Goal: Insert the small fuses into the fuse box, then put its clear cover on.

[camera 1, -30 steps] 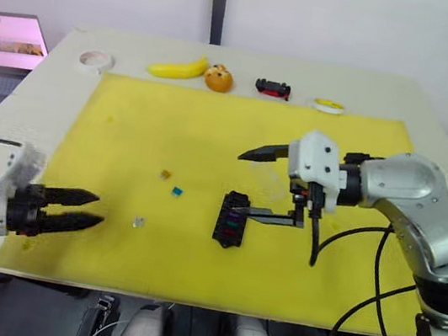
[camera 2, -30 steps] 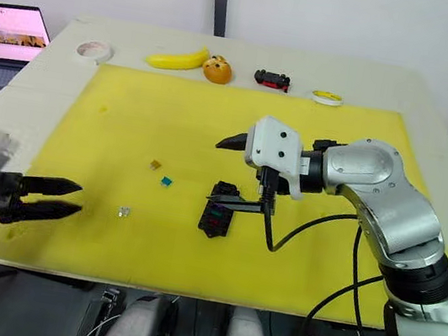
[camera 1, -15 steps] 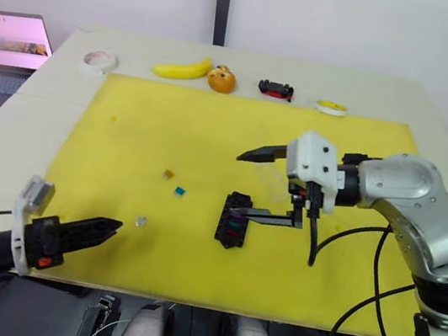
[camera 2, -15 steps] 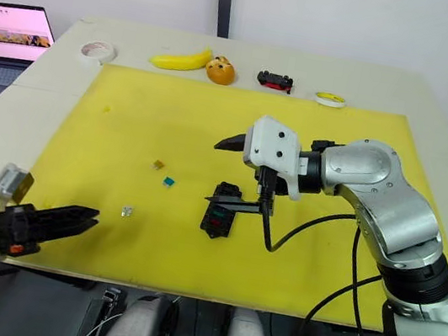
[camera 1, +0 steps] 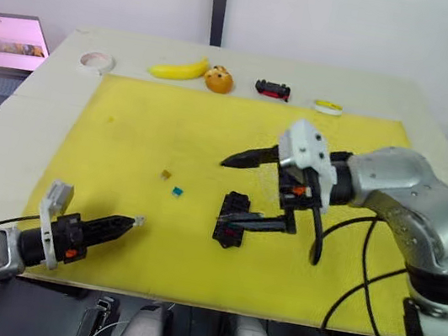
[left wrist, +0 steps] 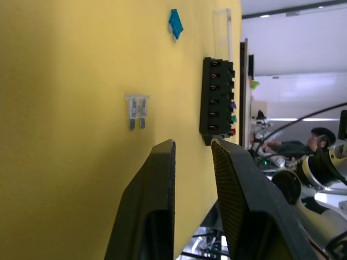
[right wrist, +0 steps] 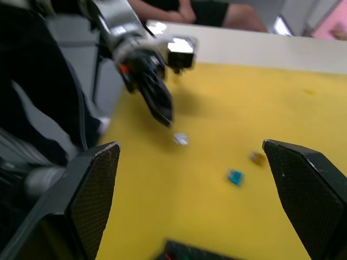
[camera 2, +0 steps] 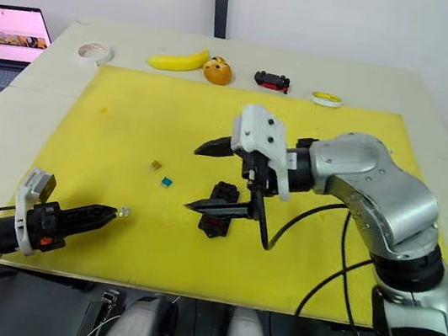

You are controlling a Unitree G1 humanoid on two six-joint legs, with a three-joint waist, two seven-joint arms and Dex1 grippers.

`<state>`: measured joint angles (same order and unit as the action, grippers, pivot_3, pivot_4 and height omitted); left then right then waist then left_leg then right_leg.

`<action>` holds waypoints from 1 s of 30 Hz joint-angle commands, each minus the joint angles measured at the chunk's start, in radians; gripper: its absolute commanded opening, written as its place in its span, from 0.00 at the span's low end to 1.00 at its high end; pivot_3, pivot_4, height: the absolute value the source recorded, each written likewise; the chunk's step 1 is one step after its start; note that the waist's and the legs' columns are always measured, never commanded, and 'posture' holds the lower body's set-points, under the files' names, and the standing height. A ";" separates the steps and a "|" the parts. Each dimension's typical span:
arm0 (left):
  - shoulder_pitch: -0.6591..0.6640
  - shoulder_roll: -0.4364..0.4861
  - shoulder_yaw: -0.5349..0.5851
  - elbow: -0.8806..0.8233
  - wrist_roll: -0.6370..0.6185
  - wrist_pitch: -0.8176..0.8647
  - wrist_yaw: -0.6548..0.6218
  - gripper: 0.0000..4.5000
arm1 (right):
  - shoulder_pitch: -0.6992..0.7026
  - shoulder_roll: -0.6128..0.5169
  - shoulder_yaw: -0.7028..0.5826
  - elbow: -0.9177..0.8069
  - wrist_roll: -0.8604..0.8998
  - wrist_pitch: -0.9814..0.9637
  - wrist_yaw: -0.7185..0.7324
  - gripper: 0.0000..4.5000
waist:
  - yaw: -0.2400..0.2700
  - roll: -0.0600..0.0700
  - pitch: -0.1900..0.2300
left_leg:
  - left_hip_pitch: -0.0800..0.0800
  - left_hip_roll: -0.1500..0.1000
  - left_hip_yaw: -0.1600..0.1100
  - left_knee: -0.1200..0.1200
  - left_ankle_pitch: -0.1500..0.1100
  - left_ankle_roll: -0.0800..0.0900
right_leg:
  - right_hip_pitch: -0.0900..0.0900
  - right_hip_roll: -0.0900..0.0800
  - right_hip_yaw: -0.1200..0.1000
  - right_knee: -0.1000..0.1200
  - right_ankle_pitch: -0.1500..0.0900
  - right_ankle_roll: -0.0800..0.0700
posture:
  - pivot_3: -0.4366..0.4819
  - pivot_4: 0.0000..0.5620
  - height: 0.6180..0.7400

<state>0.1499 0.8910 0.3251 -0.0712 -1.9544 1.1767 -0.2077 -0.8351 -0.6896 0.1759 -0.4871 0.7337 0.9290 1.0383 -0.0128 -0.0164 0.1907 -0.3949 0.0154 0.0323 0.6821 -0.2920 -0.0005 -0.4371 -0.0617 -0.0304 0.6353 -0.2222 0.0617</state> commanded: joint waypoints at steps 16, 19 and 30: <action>-0.149 0.044 -0.059 0.156 -0.018 0.144 0.029 0.63 | -0.026 0.012 0.033 -0.003 -0.054 -0.061 -0.008 1.00 | 0.001 -0.001 0.000 | 0.000 -0.001 0.000 0.000 0.000 0.000 | 0.001 -0.002 0.001 -0.001 0.000 0.000 | 0.48 0.27 0.98; -0.156 0.048 -0.081 0.168 -0.017 0.135 0.041 0.63 | -0.023 0.012 0.033 -0.003 -0.062 -0.068 -0.009 1.00 | 0.001 -0.001 0.000 | 0.000 -0.001 0.000 0.000 0.000 0.000 | 0.001 -0.003 0.001 -0.001 0.000 0.000 | 0.48 0.27 0.98; -0.199 0.010 -0.118 0.157 0.055 0.097 0.050 0.63 | -0.017 0.019 0.031 -0.015 -0.074 -0.072 -0.030 1.00 | 0.005 -0.001 0.000 | 0.000 -0.001 0.000 0.000 0.000 0.000 | 0.001 -0.004 0.001 -0.001 -0.002 -0.003 | 0.48 0.27 0.98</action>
<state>-0.0409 0.9116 0.2175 0.0964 -1.9313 1.2908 -0.1591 -0.8449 -0.6693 0.2227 -0.4706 0.6676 0.8734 1.0163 -0.0078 -0.0169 0.1903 -0.3948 0.0139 0.0320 0.6819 -0.2921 -0.0008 -0.4362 -0.0661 -0.0292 0.6342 -0.2238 0.0588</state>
